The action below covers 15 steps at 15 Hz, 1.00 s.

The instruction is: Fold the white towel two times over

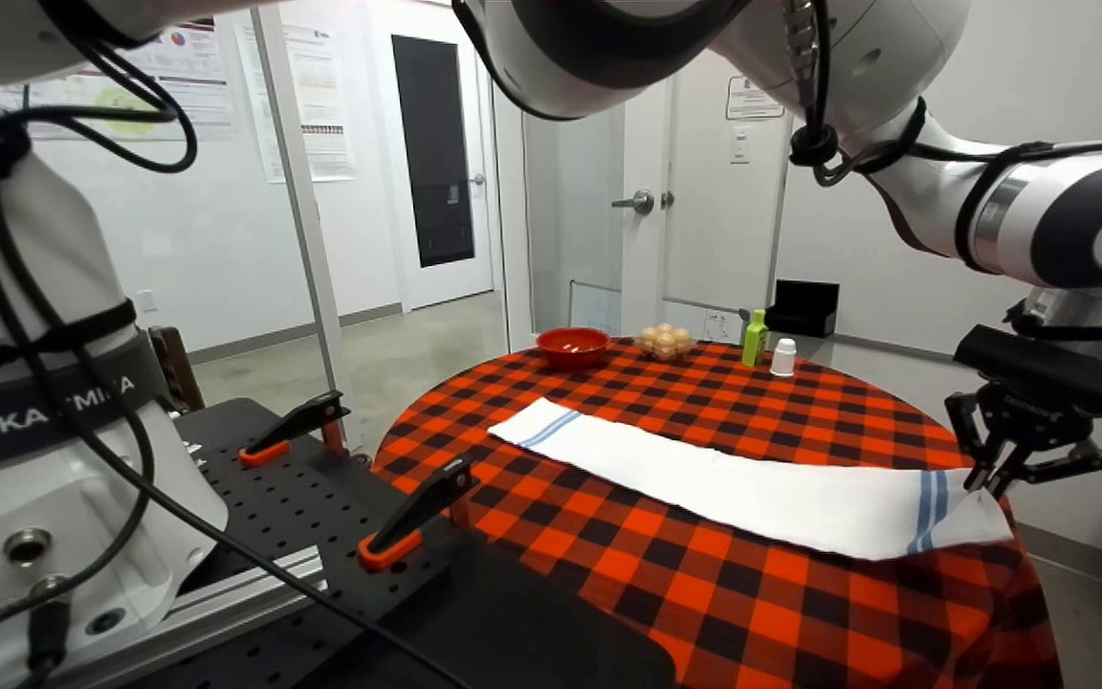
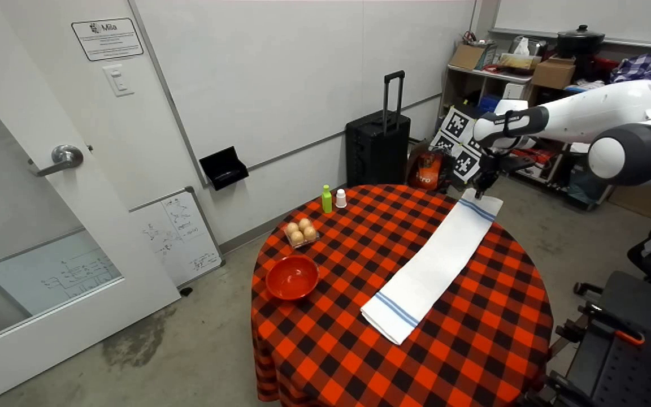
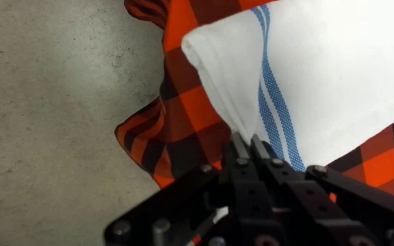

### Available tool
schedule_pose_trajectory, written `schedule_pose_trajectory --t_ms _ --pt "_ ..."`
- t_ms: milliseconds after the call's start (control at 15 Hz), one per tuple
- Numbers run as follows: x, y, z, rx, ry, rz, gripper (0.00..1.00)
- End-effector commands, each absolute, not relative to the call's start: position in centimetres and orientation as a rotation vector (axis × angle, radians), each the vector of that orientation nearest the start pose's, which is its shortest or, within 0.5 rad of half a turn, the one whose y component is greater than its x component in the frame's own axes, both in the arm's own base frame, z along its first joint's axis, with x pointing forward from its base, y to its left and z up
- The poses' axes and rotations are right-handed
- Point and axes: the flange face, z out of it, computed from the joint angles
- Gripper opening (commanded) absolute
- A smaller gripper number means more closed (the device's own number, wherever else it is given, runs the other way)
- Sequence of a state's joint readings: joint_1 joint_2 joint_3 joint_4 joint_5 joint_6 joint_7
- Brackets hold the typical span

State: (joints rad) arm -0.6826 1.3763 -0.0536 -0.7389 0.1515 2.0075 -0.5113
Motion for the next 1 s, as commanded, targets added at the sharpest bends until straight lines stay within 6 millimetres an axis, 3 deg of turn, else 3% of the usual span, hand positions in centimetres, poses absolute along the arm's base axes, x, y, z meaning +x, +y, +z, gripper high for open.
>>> schedule_pose_trajectory --t_ms 0,533,733,933 --pt "59.0 -52.1 9.7 -3.005 0.466 -0.011 0.01" --pt "57.8 -56.2 16.5 -3.019 0.595 -0.139 0.01" --pt "58.7 -55.3 18.7 -3.004 0.556 -0.137 0.01" --pt "60.6 -52.6 19.0 -2.985 0.487 -0.092 0.01"
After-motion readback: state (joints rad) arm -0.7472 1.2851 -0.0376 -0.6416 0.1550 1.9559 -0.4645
